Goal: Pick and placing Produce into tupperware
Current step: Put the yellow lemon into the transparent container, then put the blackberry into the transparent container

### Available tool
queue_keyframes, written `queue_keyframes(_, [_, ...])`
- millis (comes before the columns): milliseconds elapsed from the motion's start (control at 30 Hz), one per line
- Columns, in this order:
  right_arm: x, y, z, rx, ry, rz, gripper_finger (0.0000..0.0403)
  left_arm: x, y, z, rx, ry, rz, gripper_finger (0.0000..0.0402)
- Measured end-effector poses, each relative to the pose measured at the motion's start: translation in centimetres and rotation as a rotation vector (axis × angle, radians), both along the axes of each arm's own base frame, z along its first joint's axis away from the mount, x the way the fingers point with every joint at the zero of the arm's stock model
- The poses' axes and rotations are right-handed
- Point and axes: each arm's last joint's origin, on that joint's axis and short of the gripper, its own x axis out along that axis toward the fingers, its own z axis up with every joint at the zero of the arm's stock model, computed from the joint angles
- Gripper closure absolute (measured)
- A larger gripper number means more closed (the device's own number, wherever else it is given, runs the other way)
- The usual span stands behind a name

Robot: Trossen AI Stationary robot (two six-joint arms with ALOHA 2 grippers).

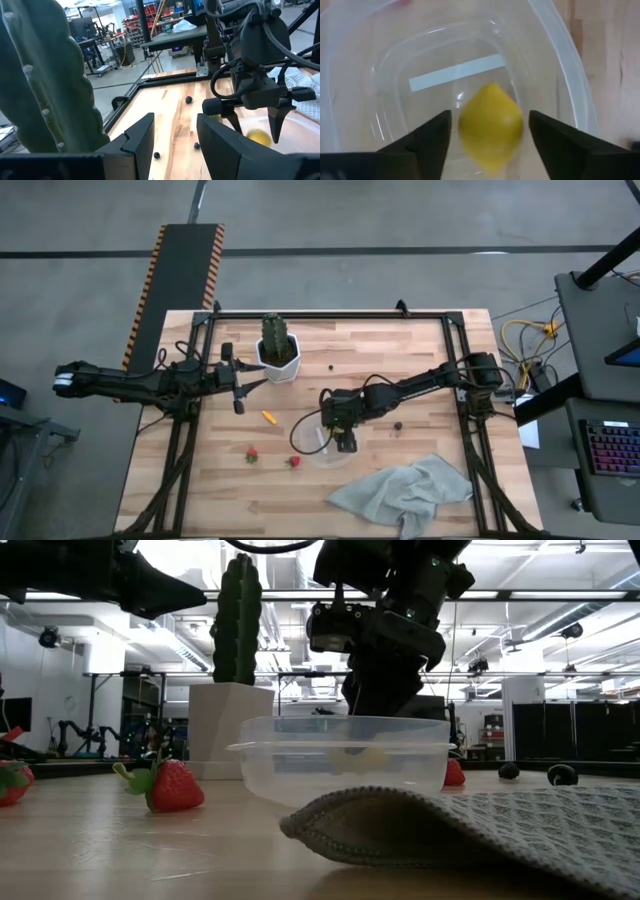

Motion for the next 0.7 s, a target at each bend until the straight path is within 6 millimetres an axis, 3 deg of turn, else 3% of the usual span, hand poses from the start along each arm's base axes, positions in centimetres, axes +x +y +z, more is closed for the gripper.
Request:
queue_keyframes(100, [0.0, 0.0, 0.0, 0.0, 0.0, 0.0, 0.0127, 0.0, 0.0, 0.0, 0.0, 0.0, 0.0, 0.0267])
queue_keyframes(300, [0.0, -0.1, 0.8, -0.008, -0.017, 0.016, 0.0152, 0.0, 0.0, 0.0, 0.0, 0.001, 0.0, 0.0267])
queue_keyframes(533, [-0.3, -0.8, 5.1, -0.116, -0.073, 0.025, 0.0175, 0.0, 0.0, 0.0, 0.0, 0.001, 0.0, 0.0267])
queue_keyframes(700, [-3.0, -1.8, 7.9, -0.329, -0.004, -0.051, 0.0179, 0.0, 0.0, 0.0, 0.0, 0.001, 0.0, 0.0267])
